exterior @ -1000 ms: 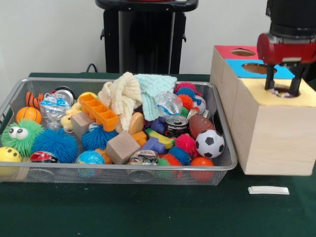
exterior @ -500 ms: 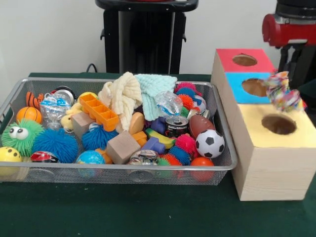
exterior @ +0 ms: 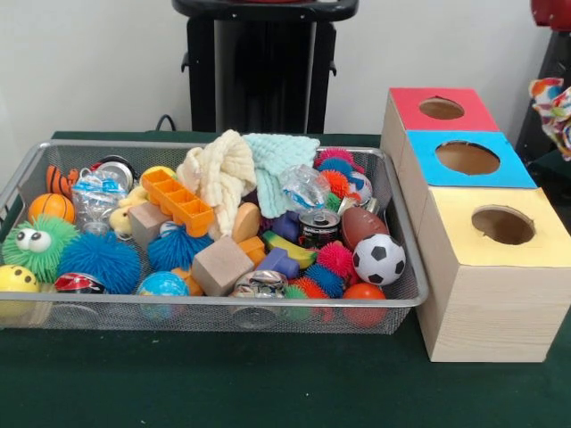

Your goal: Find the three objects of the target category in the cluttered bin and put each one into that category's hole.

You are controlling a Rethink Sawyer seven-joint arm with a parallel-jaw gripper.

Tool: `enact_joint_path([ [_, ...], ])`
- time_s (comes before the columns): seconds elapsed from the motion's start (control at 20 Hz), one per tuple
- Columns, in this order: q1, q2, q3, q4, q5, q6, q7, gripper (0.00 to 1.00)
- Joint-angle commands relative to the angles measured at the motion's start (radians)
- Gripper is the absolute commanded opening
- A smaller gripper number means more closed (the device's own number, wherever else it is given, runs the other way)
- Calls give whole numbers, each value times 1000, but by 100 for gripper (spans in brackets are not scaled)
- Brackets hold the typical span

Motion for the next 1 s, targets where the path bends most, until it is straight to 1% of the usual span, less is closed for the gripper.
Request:
enact_joint_path([
  [0.05,-17,7,17,31,25,101,78,0],
  [0.25,-15,11,14,27,26,106,80,0],
  [0.45,-8,16,11,6,31,126,90,0],
  [0.55,-4,8,8,12,36,128,101,0],
  [0.65,-11,-3,10,15,40,147,88,0],
  [0.75,-23,1,12,9,35,161,65,0],
  [1.0,-53,32,20,20,22,122,30,0],
])
